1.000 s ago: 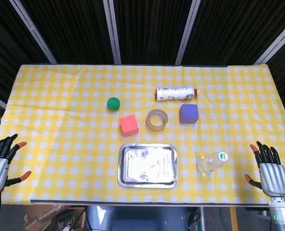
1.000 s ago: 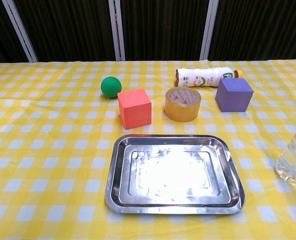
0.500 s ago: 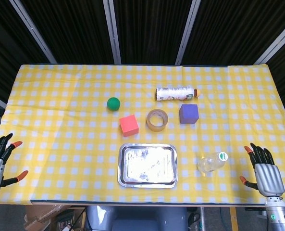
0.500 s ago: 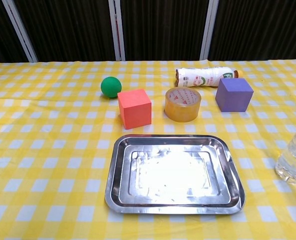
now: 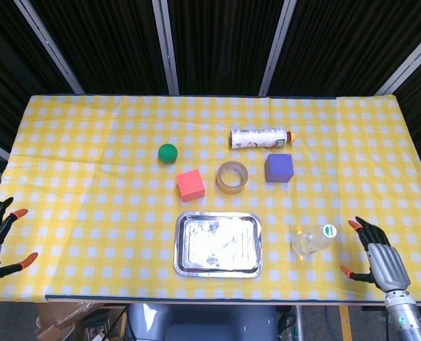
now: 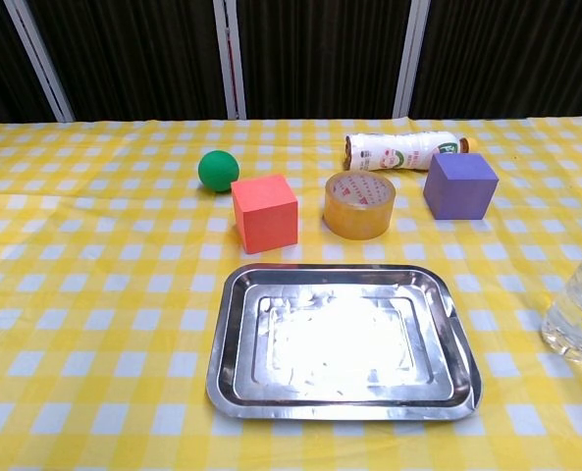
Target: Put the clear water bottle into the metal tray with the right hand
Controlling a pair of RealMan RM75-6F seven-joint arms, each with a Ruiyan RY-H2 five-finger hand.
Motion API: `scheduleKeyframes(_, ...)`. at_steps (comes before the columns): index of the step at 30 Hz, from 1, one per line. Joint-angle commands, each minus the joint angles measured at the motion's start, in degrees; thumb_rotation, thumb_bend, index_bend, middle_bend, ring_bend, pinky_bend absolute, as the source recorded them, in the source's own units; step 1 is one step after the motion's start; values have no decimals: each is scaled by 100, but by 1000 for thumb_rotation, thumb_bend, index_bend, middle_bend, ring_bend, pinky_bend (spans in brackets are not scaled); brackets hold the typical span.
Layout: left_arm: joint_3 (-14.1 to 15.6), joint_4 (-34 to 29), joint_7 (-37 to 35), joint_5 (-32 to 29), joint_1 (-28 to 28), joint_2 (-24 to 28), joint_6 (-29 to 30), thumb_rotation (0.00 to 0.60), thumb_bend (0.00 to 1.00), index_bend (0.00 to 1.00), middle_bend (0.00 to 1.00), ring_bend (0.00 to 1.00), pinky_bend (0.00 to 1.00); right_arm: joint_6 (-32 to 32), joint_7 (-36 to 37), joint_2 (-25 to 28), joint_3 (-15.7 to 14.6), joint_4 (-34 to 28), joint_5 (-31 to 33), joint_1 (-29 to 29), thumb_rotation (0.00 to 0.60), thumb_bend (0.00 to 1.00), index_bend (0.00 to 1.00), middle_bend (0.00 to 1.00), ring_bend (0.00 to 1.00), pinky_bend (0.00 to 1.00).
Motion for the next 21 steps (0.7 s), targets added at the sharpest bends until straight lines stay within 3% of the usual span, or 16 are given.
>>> scheduleKeyframes(1, 1, -6, 37, 4, -17, -22, -27, 600, 151, 189, 21, 0, 0, -584, 872, 247, -109, -370, -163, 294, 600, 264, 110, 21, 0, 0)
scheduleKeyframes(12, -45, 15, 169, -81, -26, -66, -53, 600, 151, 188, 21, 0, 0, -1751, 2319, 106, 265, -681, 130, 1153, 600, 264, 75, 21, 0, 0)
scheduleKeyframes(19, -67, -13, 269, -266, -51, -70, -203, 600, 151, 188, 21, 0, 0, -1937, 2770, -184, 442, -570, 304, 1371, 600, 263, 76, 33, 0, 0)
scheduleKeyframes(21, -61, -24, 302, -266, -57, -74, -221, 600, 151, 188, 21, 0, 0, -1926, 2834, -268, 473, -514, 406, 1373, 600, 263, 129, 102, 0, 0)
